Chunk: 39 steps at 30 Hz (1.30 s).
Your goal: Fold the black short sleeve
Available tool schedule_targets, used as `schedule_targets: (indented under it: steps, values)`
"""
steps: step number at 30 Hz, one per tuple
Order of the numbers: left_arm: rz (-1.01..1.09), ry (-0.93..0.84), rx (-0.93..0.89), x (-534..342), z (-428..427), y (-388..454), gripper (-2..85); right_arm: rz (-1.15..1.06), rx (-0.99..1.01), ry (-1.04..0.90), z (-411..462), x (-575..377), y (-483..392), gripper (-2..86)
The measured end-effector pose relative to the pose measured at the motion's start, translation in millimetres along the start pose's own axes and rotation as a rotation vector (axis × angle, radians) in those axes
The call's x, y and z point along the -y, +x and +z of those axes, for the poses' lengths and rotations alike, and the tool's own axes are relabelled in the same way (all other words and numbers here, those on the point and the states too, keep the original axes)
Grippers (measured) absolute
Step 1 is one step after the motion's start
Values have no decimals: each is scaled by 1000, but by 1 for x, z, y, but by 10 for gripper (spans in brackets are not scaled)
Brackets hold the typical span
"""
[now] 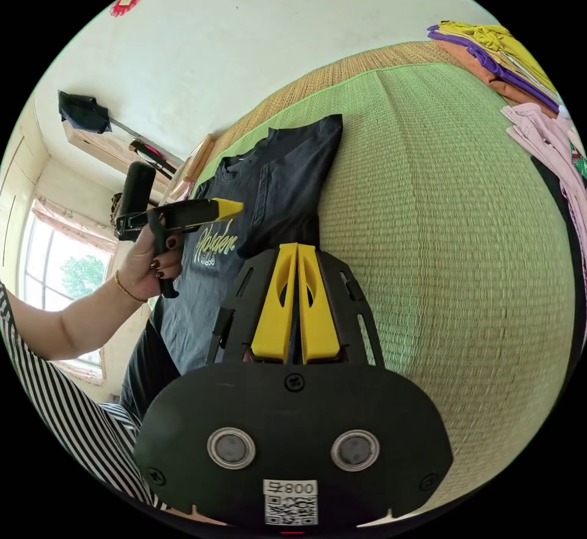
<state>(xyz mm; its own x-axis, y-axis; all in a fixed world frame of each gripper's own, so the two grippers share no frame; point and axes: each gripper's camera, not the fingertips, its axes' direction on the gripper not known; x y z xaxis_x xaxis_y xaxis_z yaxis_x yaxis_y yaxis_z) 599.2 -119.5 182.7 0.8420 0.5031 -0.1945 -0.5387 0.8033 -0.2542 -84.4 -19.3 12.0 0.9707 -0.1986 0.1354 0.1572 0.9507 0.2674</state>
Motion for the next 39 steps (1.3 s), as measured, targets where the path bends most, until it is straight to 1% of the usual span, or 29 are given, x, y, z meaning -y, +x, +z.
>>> schedule_targets:
  steps: [4,6,7,9,11,12,14,15,17,18,22,23,24,26,27,29,30,32,35,39]
  values:
    - [-130,122,36,-72,-55,-47,6,60,92,13,-12,17,3,0]
    - [-290,250,38,-132,-95,-88,13,90,153,19,-18,22,6,0]
    - [-336,286,35,-148,-104,-100,16,102,179,22,-24,25,6,1]
    - [-493,440,53,-211,-137,-143,33,107,156,10,-35,31,-4,1]
    - [-582,527,84,-253,-153,-173,50,105,60,-13,-50,42,-31,3]
    - [-629,564,100,-275,-160,-191,63,99,44,-19,-52,46,-40,3]
    - [-669,614,86,-301,-163,-218,78,48,41,-49,-49,69,-87,8]
    - [-681,637,79,-313,-163,-234,85,29,51,-62,-45,76,-100,10]
    - [-692,658,69,-327,-159,-257,91,-70,86,-153,-14,115,-165,23]
    - [-684,670,47,-334,-155,-271,92,-98,91,-179,-4,126,-184,27]
    - [-645,706,-29,-353,-143,-305,83,-328,126,-312,77,198,-324,57]
    - [-637,716,-46,-360,-140,-315,80,-391,121,-348,103,217,-364,63]
    - [-632,727,-67,-367,-138,-324,76,-418,116,-365,116,226,-384,66]
    - [-621,742,-95,-377,-134,-338,70,-533,105,-429,169,258,-463,78]
    - [-614,763,-119,-384,-131,-347,65,-558,100,-446,183,266,-481,79]
    - [-608,775,-135,-394,-128,-359,55,-647,64,-513,236,289,-550,83]
    - [-596,787,-153,-400,-126,-366,50,-667,46,-532,249,294,-565,83]
    - [-582,797,-190,-408,-122,-378,44,-735,-51,-554,292,309,-619,78]
    - [-559,811,-233,-420,-117,-396,37,-778,-124,-571,334,326,-669,73]
    - [-527,799,-250,-427,-112,-417,33,-786,-187,-605,369,336,-707,88]
